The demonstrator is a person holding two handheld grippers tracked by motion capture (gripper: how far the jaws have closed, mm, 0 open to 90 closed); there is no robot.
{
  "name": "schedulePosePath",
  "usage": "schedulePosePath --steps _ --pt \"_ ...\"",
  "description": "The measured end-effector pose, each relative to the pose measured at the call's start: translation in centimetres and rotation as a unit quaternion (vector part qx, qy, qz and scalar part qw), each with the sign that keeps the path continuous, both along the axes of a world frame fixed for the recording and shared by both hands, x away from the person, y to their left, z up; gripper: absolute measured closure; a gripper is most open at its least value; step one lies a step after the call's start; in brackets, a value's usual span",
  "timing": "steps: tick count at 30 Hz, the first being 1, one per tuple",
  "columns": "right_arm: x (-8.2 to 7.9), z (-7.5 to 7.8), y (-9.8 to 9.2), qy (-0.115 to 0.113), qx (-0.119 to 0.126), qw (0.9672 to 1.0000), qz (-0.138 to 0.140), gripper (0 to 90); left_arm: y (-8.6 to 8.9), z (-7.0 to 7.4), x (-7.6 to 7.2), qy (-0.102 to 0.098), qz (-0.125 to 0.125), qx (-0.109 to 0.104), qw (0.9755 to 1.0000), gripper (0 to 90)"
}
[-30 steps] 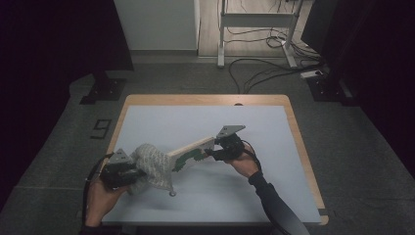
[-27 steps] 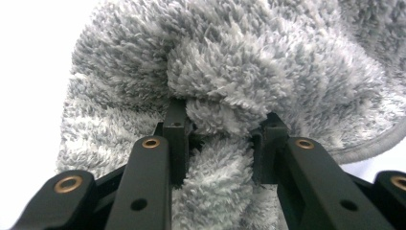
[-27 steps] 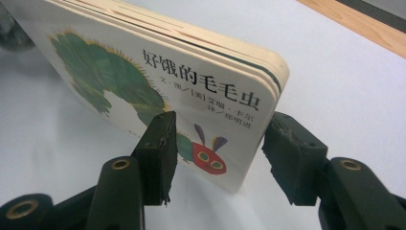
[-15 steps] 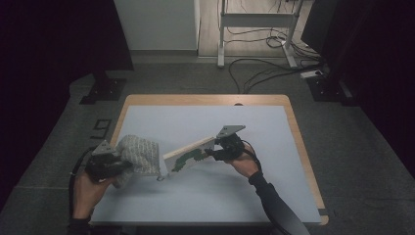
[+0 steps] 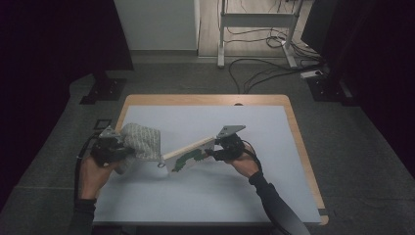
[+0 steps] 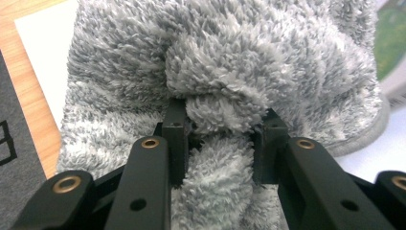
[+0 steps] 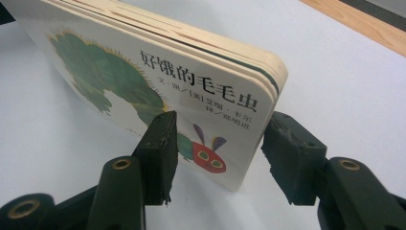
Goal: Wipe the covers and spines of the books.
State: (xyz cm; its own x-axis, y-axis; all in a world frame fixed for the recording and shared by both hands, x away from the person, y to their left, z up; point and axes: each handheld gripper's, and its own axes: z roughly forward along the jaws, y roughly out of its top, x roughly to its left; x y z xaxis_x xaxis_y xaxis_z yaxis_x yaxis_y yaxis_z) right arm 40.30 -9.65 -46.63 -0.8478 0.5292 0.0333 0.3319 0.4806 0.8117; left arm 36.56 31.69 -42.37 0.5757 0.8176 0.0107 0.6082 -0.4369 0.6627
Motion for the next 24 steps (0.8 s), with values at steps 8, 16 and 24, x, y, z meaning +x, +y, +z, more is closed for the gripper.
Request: schedulePosePath --steps 8,16,24 --pt "0.0 0.0 0.0 0.000 -0.002 1.0000 0.000 45.3 -1.1 0.2 2.1 -0.001 0.002 0.012 0.9999 65.2" --pt "0.0 0.0 0.0 0.000 0.000 1.0000 0.000 45.2 -3.0 -1.3 4.1 0.008 -0.005 0.018 0.9998 64.6" --pt "0.0 -0.1 -0.1 0.000 0.004 1.0000 0.001 45.2 -4.5 -4.2 6.0 0.034 -0.005 0.027 0.9991 62.9"
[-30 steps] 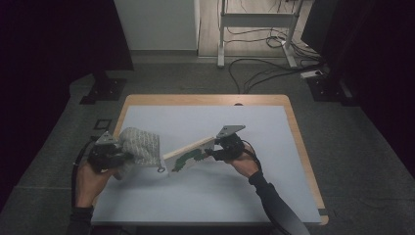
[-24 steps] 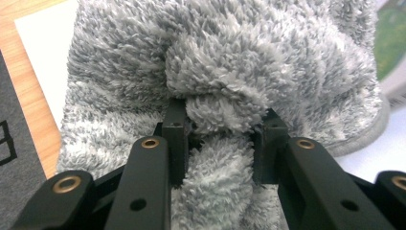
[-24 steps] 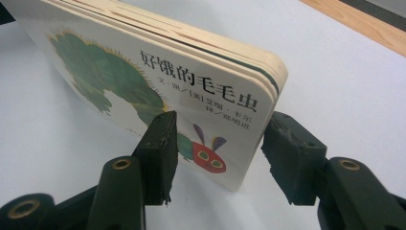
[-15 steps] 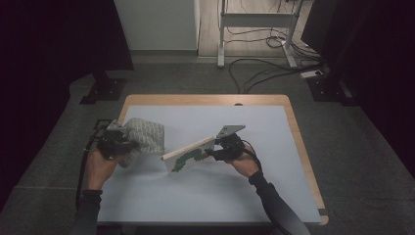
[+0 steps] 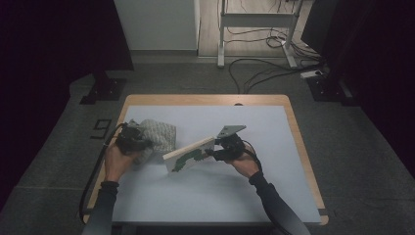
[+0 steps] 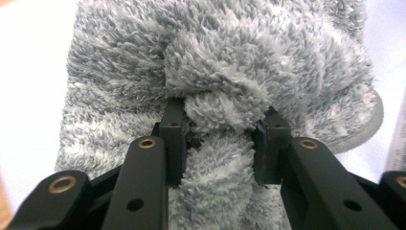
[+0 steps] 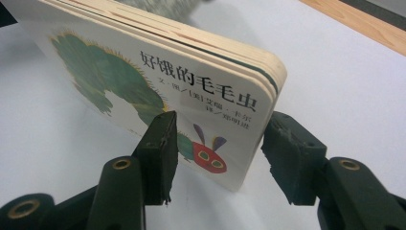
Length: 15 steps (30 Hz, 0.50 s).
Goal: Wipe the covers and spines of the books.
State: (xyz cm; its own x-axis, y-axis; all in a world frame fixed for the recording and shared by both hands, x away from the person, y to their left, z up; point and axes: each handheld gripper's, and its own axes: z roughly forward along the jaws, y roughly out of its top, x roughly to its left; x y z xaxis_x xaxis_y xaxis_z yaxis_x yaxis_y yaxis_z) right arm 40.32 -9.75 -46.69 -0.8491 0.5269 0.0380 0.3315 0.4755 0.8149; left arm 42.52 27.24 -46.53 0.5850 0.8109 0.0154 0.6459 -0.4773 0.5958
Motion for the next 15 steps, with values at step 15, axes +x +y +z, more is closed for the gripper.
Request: schedulePosePath --steps 15 --pt "0.0 0.0 0.0 0.003 0.004 1.0000 0.001 44.0 0.9 -0.2 -0.7 0.001 0.002 -0.041 0.9991 27.3"
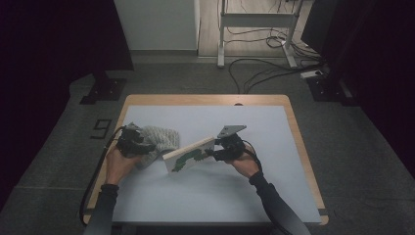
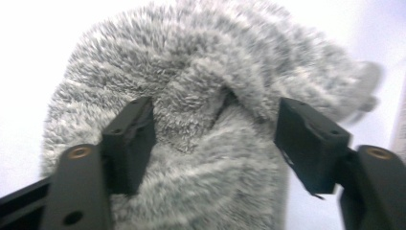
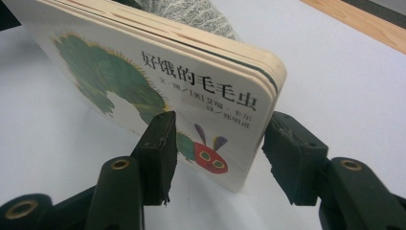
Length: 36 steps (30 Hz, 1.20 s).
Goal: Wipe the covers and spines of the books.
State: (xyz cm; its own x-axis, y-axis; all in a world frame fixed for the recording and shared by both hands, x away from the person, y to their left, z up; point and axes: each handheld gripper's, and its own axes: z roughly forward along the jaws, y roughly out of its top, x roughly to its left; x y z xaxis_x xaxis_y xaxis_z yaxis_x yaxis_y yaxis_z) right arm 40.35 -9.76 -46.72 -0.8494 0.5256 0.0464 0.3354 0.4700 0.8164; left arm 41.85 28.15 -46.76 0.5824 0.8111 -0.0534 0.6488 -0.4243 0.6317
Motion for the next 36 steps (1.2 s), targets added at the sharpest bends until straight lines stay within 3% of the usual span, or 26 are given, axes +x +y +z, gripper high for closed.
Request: schedulePosePath --steps 4,7,12,16,19,22,26,31,34,36 --pt "0.0 0.1 0.1 0.000 -0.003 1.0000 0.000 43.9 0.0 1.4 -1.4 -0.019 -0.011 0.006 0.9997 21.9" --pt "0.0 0.1 0.0 0.000 -0.002 1.0000 0.000 44.1 -0.2 2.3 -3.0 -0.022 -0.031 -0.007 0.9993 22.5" --pt "0.0 0.0 0.1 -0.001 -0.002 1.0000 -0.001 44.8 -1.1 3.1 -5.8 -0.024 -0.073 -0.030 0.9966 34.2" --pt "0.1 0.1 0.1 0.000 -0.004 1.0000 -0.001 45.4 -2.4 3.0 -7.2 -0.018 -0.101 -0.031 0.9942 39.4" --pt "0.1 0.1 0.1 0.000 -0.005 1.0000 -0.001 45.6 -3.7 2.7 -7.8 -0.012 -0.120 -0.028 0.9922 42.6" --pt "0.1 0.1 0.1 -0.001 -0.007 1.0000 -0.001 46.2 -4.4 2.5 -8.3 -0.016 -0.122 -0.004 0.9923 49.7" --pt "0.2 0.1 0.0 0.001 -0.007 1.0000 0.000 47.3 -4.7 2.5 -8.9 -0.020 -0.124 -0.001 0.9921 57.6" --pt "0.2 0.1 0.2 0.000 -0.011 0.9999 -0.001 47.2 -5.1 2.4 -9.1 -0.010 -0.141 -0.010 0.9899 58.5" --pt "0.2 0.2 0.2 0.000 -0.013 0.9999 -0.001 47.2 -5.4 2.2 -8.9 -0.015 -0.134 -0.002 0.9908 58.4" --pt "0.2 0.2 0.2 0.000 -0.014 0.9999 -0.002 47.3 -5.5 2.1 -8.7 -0.014 -0.133 -0.006 0.9910 59.8"
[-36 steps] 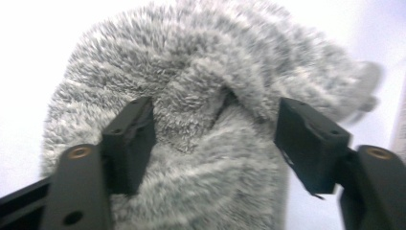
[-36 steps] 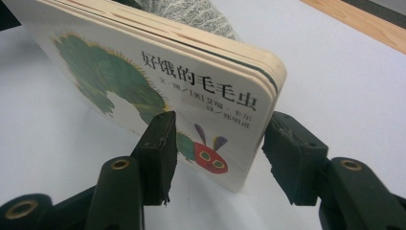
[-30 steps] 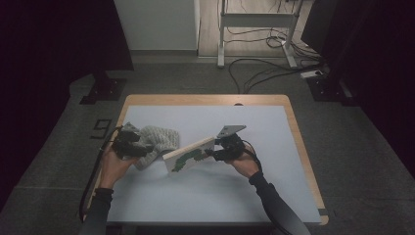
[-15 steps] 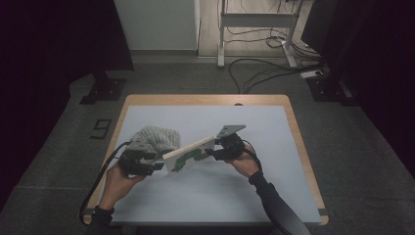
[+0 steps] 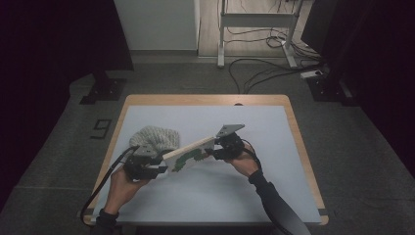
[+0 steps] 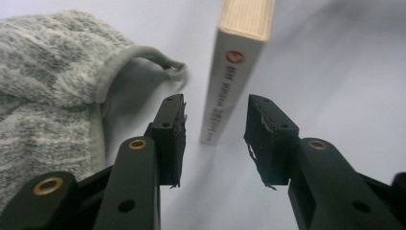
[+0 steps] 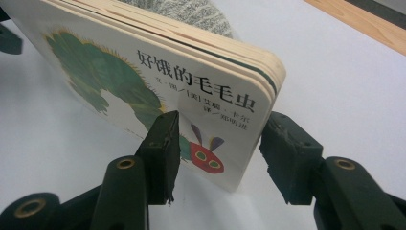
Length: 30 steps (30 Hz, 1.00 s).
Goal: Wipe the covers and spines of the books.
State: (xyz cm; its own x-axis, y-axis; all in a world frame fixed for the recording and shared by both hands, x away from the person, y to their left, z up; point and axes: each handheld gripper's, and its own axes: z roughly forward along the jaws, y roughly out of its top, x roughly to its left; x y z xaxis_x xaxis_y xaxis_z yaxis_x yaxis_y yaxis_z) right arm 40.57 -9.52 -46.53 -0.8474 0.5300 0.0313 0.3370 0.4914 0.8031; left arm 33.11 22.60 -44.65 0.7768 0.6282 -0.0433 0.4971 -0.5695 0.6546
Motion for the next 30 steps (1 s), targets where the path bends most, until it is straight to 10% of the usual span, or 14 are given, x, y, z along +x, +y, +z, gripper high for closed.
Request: schedulePosePath --steps 5,11,30 --pt "-0.1 0.0 -0.2 0.000 0.003 1.0000 -0.002 51.6 -0.8 0.2 0.2 -0.008 -0.006 -0.003 0.9999 71.3" --pt "-0.3 0.2 -0.7 -0.001 0.005 1.0000 -0.006 57.4 -1.6 0.7 0.5 -0.022 -0.001 0.027 0.9994 71.3" --pt "-0.5 1.7 -6.0 -0.014 0.009 0.9980 -0.061 61.4 -6.4 1.6 5.1 -0.026 -0.018 0.020 0.9993 67.8"
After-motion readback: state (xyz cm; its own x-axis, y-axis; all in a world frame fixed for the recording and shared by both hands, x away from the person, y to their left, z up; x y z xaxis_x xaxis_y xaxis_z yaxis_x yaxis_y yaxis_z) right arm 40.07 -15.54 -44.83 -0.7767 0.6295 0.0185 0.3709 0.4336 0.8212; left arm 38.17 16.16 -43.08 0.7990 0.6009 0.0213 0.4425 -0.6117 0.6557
